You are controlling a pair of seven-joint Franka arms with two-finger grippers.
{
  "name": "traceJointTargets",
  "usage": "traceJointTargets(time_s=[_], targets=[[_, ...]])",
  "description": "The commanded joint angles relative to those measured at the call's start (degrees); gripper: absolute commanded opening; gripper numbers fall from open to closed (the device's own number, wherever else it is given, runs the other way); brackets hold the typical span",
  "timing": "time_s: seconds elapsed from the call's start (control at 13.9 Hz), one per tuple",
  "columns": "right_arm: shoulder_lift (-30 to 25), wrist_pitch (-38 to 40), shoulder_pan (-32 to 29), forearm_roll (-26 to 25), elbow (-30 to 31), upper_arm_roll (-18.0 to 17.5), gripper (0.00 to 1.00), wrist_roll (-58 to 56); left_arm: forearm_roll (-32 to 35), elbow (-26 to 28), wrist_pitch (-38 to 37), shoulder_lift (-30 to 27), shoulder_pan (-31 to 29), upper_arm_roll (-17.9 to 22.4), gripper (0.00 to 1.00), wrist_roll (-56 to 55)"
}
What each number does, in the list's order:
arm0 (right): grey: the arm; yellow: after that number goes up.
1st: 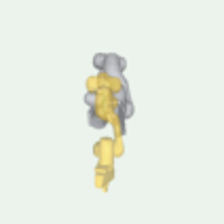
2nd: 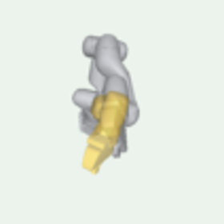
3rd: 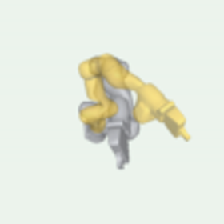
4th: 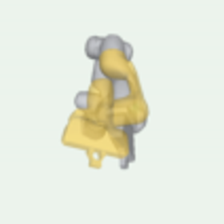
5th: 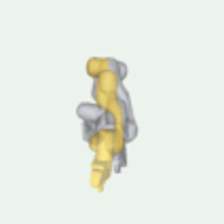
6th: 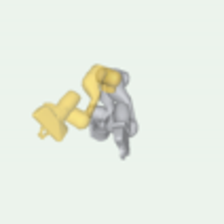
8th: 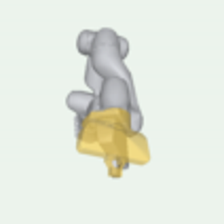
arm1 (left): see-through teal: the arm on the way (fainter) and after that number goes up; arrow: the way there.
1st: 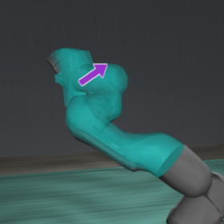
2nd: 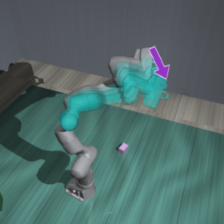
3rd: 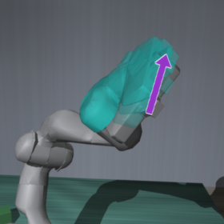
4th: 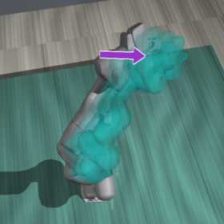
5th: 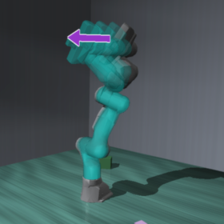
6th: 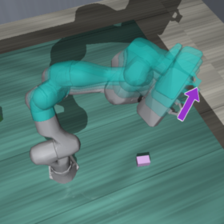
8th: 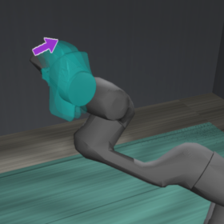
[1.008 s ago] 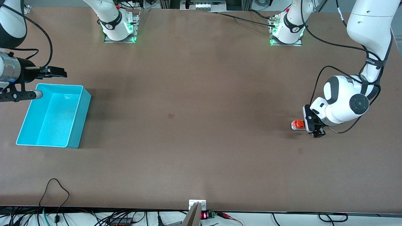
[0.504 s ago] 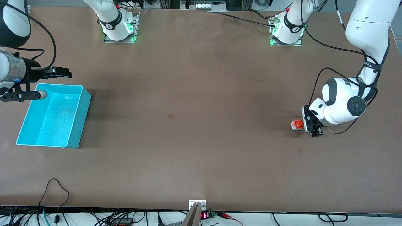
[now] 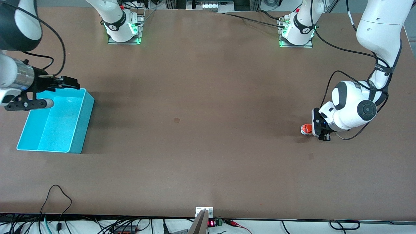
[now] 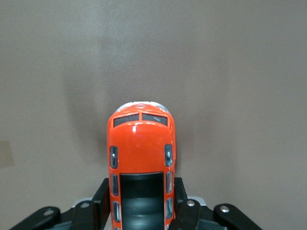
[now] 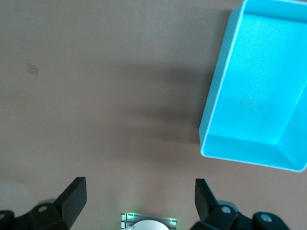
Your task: Wind up bus and store in blue box
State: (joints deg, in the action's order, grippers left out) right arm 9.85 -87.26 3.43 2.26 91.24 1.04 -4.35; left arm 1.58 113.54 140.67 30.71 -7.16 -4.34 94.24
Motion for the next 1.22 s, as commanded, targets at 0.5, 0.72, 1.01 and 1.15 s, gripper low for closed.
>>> traceJointTargets(time_s=[0.5, 0.72, 1.01, 1.15], targets=[[0.4, -8.0, 2.9, 0.2, 4.3, 0.0, 1.0, 0.8, 0.2, -2.0, -0.3, 2.0, -3.7, 0.0, 0.23, 2.0], [0.5, -7.4, 3.0, 0.2, 4.3, 0.0, 1.0, 0.8, 0.6, -2.8, -0.3, 4.0, -7.2, 0.3, 0.22, 4.2], [0.5, -7.4, 3.1, 0.3, 4.3, 0.0, 1.0, 0.8, 0.6, -5.2, -0.4, 5.8, -13.5, 0.4, 0.21, 12.2], [0.5, -7.4, 3.3, 0.4, 4.3, 0.0, 1.0, 0.9, 0.6, -5.7, -0.4, 5.9, -16.6, 0.4, 0.21, 16.1]])
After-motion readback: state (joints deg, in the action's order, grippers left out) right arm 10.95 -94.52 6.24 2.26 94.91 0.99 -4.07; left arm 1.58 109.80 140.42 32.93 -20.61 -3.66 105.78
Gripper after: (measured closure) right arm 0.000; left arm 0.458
